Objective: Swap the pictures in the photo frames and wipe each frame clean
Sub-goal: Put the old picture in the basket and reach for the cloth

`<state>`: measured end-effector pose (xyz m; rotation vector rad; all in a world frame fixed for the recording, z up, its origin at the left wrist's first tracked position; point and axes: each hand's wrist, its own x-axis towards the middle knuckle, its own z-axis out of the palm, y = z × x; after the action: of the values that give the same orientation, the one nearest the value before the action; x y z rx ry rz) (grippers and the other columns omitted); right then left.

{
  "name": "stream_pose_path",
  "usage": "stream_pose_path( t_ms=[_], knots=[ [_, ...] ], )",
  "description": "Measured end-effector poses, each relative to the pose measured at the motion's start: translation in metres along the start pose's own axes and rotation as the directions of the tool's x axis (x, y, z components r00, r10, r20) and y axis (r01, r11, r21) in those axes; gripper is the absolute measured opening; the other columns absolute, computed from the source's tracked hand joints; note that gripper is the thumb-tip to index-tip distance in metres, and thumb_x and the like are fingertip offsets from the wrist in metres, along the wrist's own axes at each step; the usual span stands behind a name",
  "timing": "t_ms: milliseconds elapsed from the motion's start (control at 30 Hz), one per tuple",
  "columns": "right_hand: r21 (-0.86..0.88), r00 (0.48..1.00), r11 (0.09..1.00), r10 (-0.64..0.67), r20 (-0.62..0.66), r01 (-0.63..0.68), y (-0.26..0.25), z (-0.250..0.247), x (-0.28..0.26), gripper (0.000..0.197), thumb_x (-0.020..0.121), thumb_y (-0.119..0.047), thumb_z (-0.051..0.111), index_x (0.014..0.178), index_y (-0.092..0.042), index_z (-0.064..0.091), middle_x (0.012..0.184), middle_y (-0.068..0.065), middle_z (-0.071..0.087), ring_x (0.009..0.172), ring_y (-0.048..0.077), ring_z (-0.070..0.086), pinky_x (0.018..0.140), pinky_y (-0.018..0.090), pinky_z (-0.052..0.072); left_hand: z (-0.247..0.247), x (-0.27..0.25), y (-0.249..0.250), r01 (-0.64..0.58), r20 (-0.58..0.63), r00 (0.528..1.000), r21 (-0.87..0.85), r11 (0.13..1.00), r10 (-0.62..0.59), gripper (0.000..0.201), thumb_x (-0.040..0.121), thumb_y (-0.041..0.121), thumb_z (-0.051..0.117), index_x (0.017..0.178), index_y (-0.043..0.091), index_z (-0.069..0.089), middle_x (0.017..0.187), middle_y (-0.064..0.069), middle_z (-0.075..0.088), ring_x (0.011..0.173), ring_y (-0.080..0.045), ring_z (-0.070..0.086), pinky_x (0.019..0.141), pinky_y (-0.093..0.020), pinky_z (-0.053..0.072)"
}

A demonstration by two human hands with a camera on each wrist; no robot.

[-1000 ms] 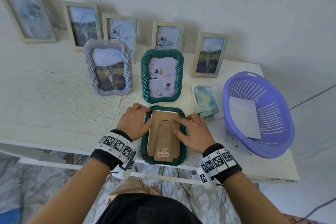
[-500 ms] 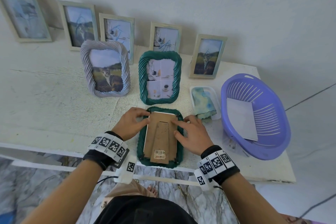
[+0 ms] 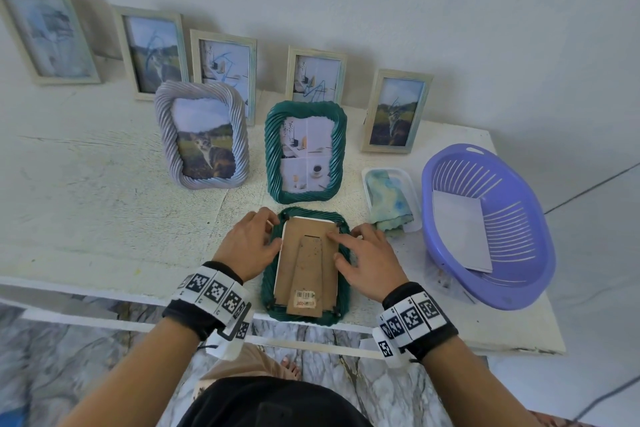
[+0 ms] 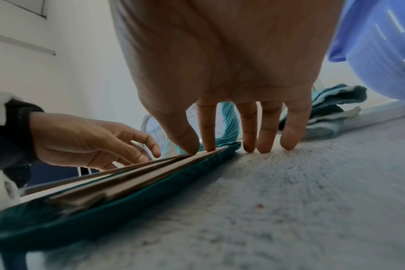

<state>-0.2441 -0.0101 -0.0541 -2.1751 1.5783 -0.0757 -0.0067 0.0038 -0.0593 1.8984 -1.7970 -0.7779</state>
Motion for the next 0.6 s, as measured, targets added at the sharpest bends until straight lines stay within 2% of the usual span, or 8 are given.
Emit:
stream_pose_path(
  t_ms=[133, 200, 267, 333, 433, 500, 567, 600],
  knots=[
    [-0.099, 0.999, 0.995, 0.009, -0.037, -0.013, -0.013, 0.004, -0.013, 0.049, 0.092, -0.04, 0.047, 0.141, -0.033, 0.043, 0.132, 0.009, 0.037, 0.121, 0.031, 0.034, 0.098, 0.042, 0.039, 0.0, -0.01, -0.002, 0.093, 0.045, 0.995, -0.101, 0.991, -0.088, 0.026, 0.084, 0.009, 0.065, 0.101, 0.02, 0.049, 0.08, 0.001, 0.062, 0.075, -0.022, 0.062, 0.076, -0.043, 0.054],
    [-0.086, 0.996, 0.996, -0.023, -0.09, 0.015, -0.023, 0.007, -0.02, 0.047, 0.091, -0.04, 0.045, 0.137, -0.029, 0.047, 0.137, 0.009, 0.037, 0.122, 0.031, 0.034, 0.097, 0.043, 0.041, -0.004, -0.013, -0.001, 0.127, 0.07, 0.991, -0.166, 0.978, -0.116, 0.028, 0.083, 0.006, 0.064, 0.103, 0.019, 0.05, 0.079, 0.001, 0.062, 0.073, -0.021, 0.063, 0.074, -0.044, 0.056],
    [0.0, 0.99, 0.997, -0.071, -0.12, 0.071, -0.034, 0.009, -0.026, 0.047, 0.09, -0.044, 0.041, 0.133, -0.026, 0.052, 0.131, 0.005, 0.043, 0.115, 0.026, 0.04, 0.093, 0.04, 0.044, -0.011, -0.017, 0.004, 0.148, 0.085, 0.988, -0.232, 0.961, -0.131, 0.029, 0.084, 0.008, 0.064, 0.106, 0.021, 0.051, 0.085, -0.001, 0.064, 0.071, -0.018, 0.065, 0.072, -0.041, 0.058],
    [0.181, 0.989, 0.977, -0.094, -0.118, 0.114, -0.046, 0.006, -0.031, 0.048, 0.092, -0.046, 0.041, 0.134, -0.026, 0.052, 0.125, 0.0, 0.049, 0.11, 0.019, 0.044, 0.092, 0.032, 0.043, -0.021, -0.021, 0.014, 0.146, 0.064, 0.989, -0.301, 0.942, -0.133, 0.031, 0.084, 0.011, 0.067, 0.107, 0.023, 0.051, 0.089, -0.002, 0.067, 0.07, -0.017, 0.066, 0.068, -0.036, 0.059],
    [0.459, 0.989, 0.878, -0.1, -0.111, 0.14, -0.057, -0.007, -0.038, 0.05, 0.094, -0.053, 0.048, 0.139, -0.033, 0.044, 0.122, -0.008, 0.053, 0.111, 0.007, 0.051, 0.092, 0.024, 0.044, -0.039, -0.03, 0.035, 0.09, -0.012, 0.994, -0.464, 0.881, -0.108, 0.03, 0.085, 0.017, 0.071, 0.108, 0.025, 0.054, 0.09, -0.001, 0.07, 0.073, -0.015, 0.069, 0.067, -0.032, 0.059],
    [0.651, 0.995, 0.753, -0.052, -0.083, 0.093, -0.063, -0.017, -0.042, 0.049, 0.092, -0.056, 0.05, 0.137, -0.04, 0.042, 0.119, -0.015, 0.057, 0.111, 0.0, 0.055, 0.092, 0.021, 0.046, -0.048, -0.038, 0.056, 0.04, -0.031, 0.996, -0.644, 0.764, -0.078, 0.024, 0.09, 0.019, 0.068, 0.11, 0.021, 0.057, 0.093, -0.005, 0.072, 0.079, -0.019, 0.071, 0.07, -0.033, 0.059],
    [0.789, 0.998, 0.612, -0.016, -0.062, 0.058, -0.064, -0.025, -0.046, 0.047, 0.09, -0.056, 0.054, 0.134, -0.041, 0.045, 0.115, -0.017, 0.063, 0.109, 0.002, 0.06, 0.091, 0.026, 0.051, -0.051, -0.044, 0.073, 0.009, 0.004, 1.0, -0.784, 0.621, -0.01, 0.022, 0.094, 0.014, 0.058, 0.116, 0.011, 0.057, 0.1, -0.011, 0.073, 0.086, -0.024, 0.072, 0.076, -0.034, 0.059],
    [0.82, 0.998, 0.57, -0.002, -0.058, 0.048, -0.063, -0.027, -0.048, 0.046, 0.09, -0.054, 0.055, 0.133, -0.039, 0.047, 0.114, -0.015, 0.065, 0.108, 0.004, 0.062, 0.088, 0.03, 0.054, -0.048, -0.045, 0.076, 0.011, 0.033, 0.999, -0.824, 0.566, 0.028, 0.024, 0.096, 0.011, 0.054, 0.119, 0.007, 0.057, 0.105, -0.013, 0.072, 0.089, -0.027, 0.072, 0.08, -0.034, 0.059]
  ],
)
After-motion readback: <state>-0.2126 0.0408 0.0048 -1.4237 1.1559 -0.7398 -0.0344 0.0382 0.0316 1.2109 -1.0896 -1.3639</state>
